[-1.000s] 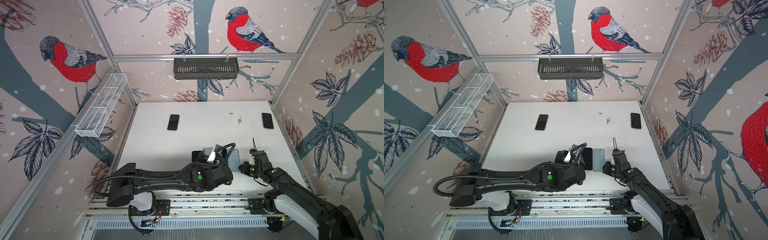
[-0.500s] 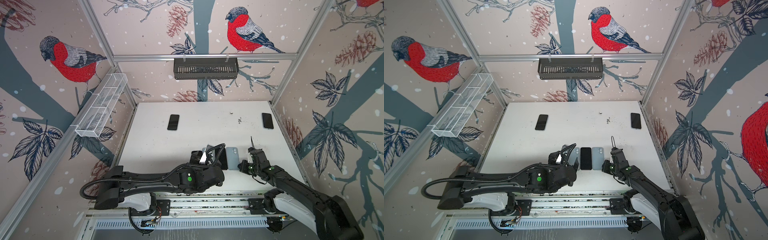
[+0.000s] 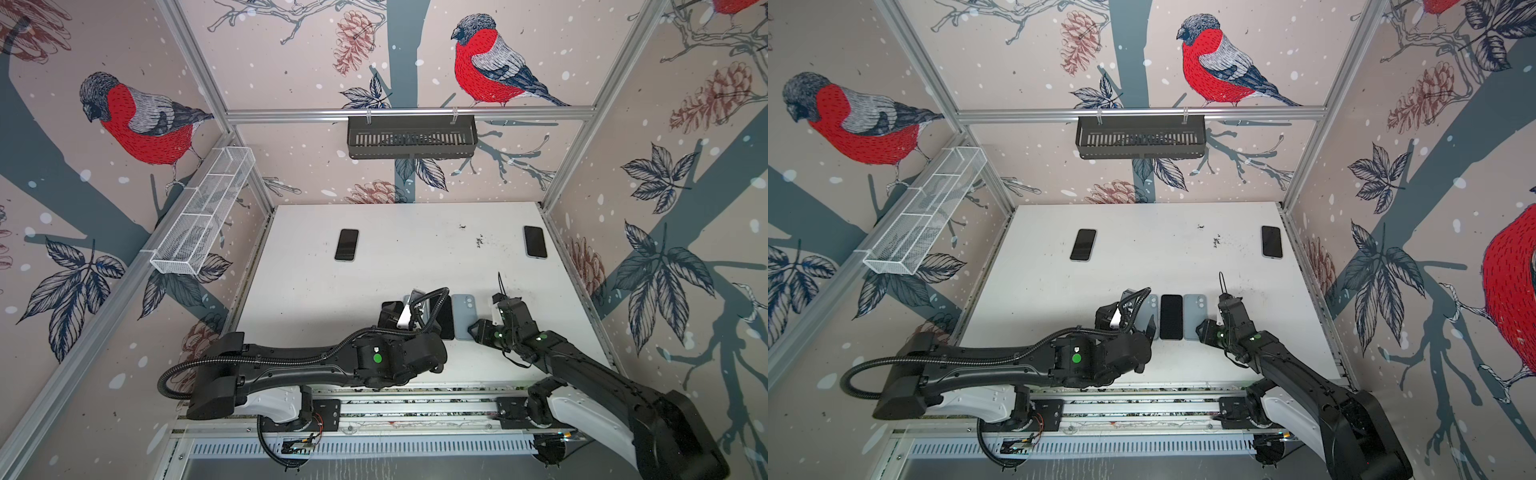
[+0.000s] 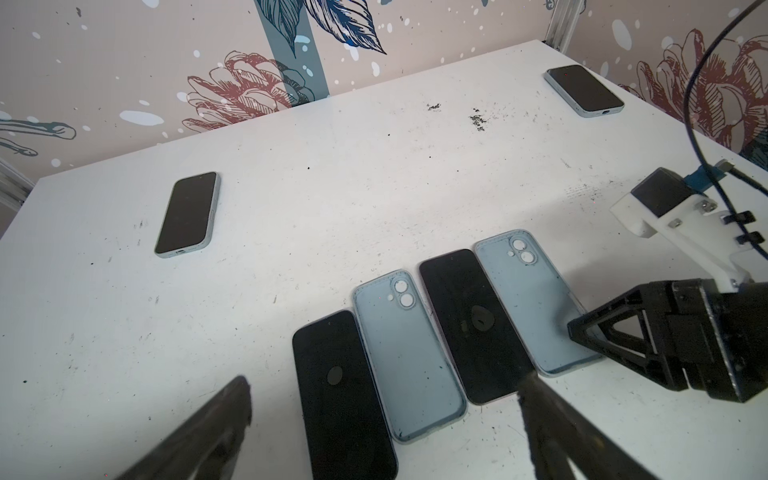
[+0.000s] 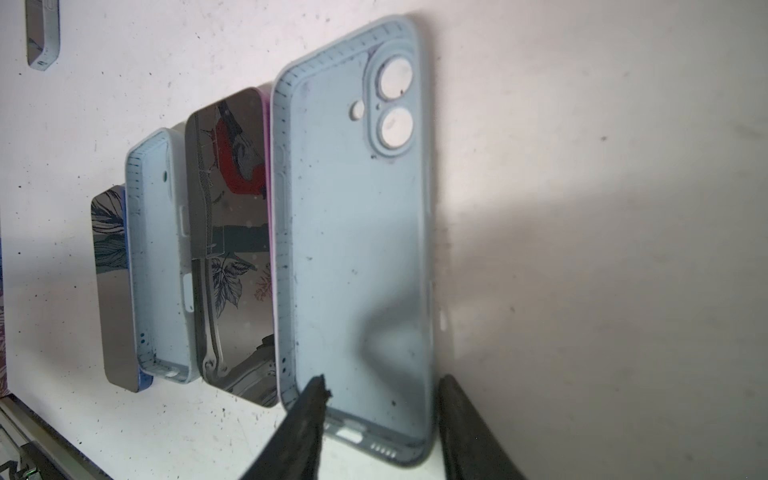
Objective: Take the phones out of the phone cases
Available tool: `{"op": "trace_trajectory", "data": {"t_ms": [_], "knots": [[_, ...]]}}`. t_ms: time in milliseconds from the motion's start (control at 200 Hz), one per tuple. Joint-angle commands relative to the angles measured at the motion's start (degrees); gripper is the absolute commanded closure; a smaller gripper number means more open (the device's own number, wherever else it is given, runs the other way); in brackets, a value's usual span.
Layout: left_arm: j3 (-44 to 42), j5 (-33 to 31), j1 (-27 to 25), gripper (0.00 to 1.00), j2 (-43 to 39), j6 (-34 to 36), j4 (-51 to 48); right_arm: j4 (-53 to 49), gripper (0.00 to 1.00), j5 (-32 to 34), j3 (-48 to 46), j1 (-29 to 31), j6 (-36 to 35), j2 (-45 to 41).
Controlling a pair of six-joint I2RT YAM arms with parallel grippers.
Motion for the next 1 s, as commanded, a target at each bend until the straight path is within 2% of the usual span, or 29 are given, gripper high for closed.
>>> {"op": "trace_trajectory", "data": {"t_ms": [0,120,225,240,420,700,750,831,886,996], "knots": [[-0.13,-1.09,0.04,0.01,-0.19,-2.03,-0.41,-3.04,0.41,3.66,0.95,-0.06,0.48,-0.93],[-0.12,-1.14,0.01,0.01,-0.58,-2.57,-0.99,-6.47,0.29,5.72,3.51,0.03,0.48,-3.26],[-0.52,-1.15,0.0,0.01,-1.71,-3.0,-1.01,-10.15,0.02,8.56,6.53,0.88,0.26,-6.95],[-0.67,-1.13,0.04,0.01,-1.97,-3.03,-0.86,-10.26,0.0,8.88,6.69,1.01,0.2,-7.64],[-3.08,0.75,-0.04,0.01,-6.71,0.79,3.37,-12.0,0.0,15.39,12.17,2.79,0.45,-12.59],[-6.43,0.56,1.36,0.01,-18.73,2.43,1.3,-17.0,0.0,23.4,25.2,2.76,-5.97,-7.5],[-6.32,3.4,4.49,0.01,-20.52,0.69,-1.59,-16.92,0.0,23.67,26.03,2.76,-6.93,-7.19],[-5.44,10.53,13.31,0.01,-21.69,-0.56,-6.3,-16.23,0.0,22.88,26.26,2.83,-7.49,-7.4],[-4.54,13.08,18.82,0.01,-21.48,-0.55,-8.8,-15.46,0.0,21.56,26.03,2.81,-7.52,-7.77],[-0.64,17.31,28.7,0.01,-18.05,4.05,-11.52,-13.14,0.0,18.28,24.57,3.31,-7.21,-9.04]]}}
